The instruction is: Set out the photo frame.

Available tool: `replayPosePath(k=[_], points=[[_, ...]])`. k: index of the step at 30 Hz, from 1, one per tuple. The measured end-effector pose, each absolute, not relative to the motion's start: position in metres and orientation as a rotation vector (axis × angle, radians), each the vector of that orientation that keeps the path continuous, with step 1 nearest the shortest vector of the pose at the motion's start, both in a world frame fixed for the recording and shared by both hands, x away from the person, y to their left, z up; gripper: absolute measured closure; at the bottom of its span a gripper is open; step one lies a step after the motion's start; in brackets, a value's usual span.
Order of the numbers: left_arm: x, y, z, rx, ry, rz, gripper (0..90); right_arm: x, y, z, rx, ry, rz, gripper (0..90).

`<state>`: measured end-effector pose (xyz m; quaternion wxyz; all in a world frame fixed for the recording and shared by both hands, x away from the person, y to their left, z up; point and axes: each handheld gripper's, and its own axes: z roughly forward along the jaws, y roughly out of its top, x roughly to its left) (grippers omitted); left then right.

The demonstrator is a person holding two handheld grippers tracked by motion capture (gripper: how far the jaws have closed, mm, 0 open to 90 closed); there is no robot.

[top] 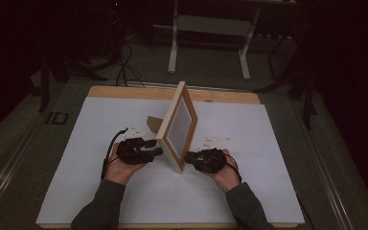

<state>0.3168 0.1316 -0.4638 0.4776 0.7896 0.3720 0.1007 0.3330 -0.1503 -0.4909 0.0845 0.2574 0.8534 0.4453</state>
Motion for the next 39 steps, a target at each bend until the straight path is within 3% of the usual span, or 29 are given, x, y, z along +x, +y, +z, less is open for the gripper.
replayPosePath(k=[6,20,28,39], points=[[0.314,0.134,-0.464,1.957,0.906,0.240,44.3,0.334,-0.155,-0.489,0.782,2.528,1.329,72.2],[0.308,0.129,-0.465,1.985,0.848,0.219,39.3,0.335,-0.157,-0.489,0.801,2.513,1.324,68.5],[0.306,0.109,-0.465,1.976,0.836,0.248,30.5,0.336,-0.156,-0.490,0.804,2.518,1.319,68.0],[0.308,0.092,-0.462,1.935,0.864,0.311,31.6,0.337,-0.159,-0.490,0.817,2.513,1.315,68.0]])
